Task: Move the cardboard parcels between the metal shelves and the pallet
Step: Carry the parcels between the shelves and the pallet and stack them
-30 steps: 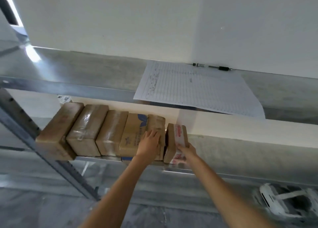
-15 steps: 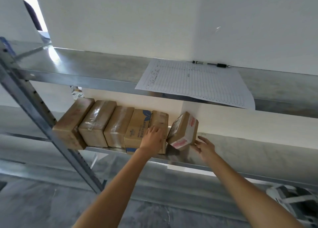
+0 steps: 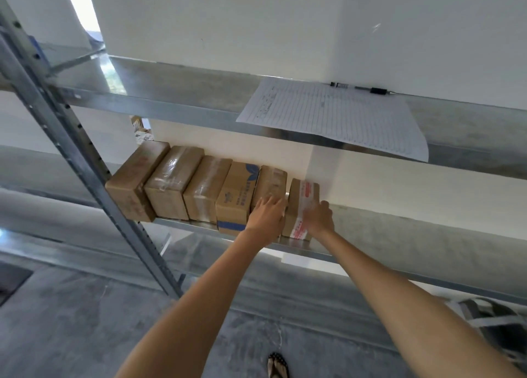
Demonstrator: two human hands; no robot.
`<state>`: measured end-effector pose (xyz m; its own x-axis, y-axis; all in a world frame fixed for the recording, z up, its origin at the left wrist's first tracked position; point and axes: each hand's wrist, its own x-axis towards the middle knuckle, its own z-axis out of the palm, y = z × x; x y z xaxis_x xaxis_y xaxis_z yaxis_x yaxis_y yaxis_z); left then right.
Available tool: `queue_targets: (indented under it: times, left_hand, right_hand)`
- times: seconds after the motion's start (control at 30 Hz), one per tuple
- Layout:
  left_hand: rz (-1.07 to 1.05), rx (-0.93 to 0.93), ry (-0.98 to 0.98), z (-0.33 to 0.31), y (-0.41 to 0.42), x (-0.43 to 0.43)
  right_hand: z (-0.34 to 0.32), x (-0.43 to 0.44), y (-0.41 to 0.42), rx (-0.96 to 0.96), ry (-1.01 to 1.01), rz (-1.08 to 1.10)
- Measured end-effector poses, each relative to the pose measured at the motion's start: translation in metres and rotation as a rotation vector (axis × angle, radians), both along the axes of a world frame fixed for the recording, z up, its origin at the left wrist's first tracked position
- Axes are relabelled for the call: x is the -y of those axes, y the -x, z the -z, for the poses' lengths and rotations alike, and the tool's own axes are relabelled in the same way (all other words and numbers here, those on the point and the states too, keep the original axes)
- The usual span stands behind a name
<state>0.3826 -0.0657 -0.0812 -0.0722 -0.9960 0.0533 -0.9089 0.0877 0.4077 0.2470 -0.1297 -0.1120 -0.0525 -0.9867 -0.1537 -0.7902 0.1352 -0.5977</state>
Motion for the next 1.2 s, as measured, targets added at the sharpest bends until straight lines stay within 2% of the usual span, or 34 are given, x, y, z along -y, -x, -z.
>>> queue_targets:
  times: [0.1,0.27,0.4,0.5,0.6,0.7,0.83,1.0,1.1,1.2]
  left_hand:
    - [-0.052,0.022,-0.012,0.003,0.003,0.007]
    - [-0.184,0.116,-0.069,0.015,0.021,0.024]
    - [-0.244,0.144,-0.089,0.017,0.025,0.035]
    - [-0.254,0.100,-0.105,0.013,0.023,0.037]
    - [-0.243,0.002,-0.099,0.006,0.017,0.031]
    - [-0.259,-0.103,-0.029,-0.009,0.012,0.017]
    - [-0.297,-0.280,0.069,-0.026,0.001,-0.010]
    - [-0.408,-0.793,0.196,-0.047,-0.027,-0.069]
    - [-0.405,-1.041,0.297,-0.055,-0.060,-0.111]
    - [-0.414,-1.084,0.340,-0.064,-0.091,-0.156]
  right_hand:
    - [0.001,0.007,-0.017,-0.070,-0.020,0.011]
    - [0.006,0.029,-0.031,-0.299,-0.119,-0.059]
    - [0.015,0.038,-0.022,-0.201,-0.124,-0.027]
    - [0.007,0.038,-0.007,-0.103,0.074,-0.030]
    - [-0.010,0.029,0.012,-0.011,0.374,-0.053]
    - [-0.032,0.014,0.023,0.067,0.476,-0.038]
    - [-0.059,-0.022,0.014,0.303,0.469,0.010]
    - [-0.087,-0.092,-0.029,0.737,0.411,-0.036]
    - [-0.089,-0.133,-0.064,0.787,0.339,-0.155]
    - [-0.098,-0.176,-0.101,0.765,0.310,-0.342]
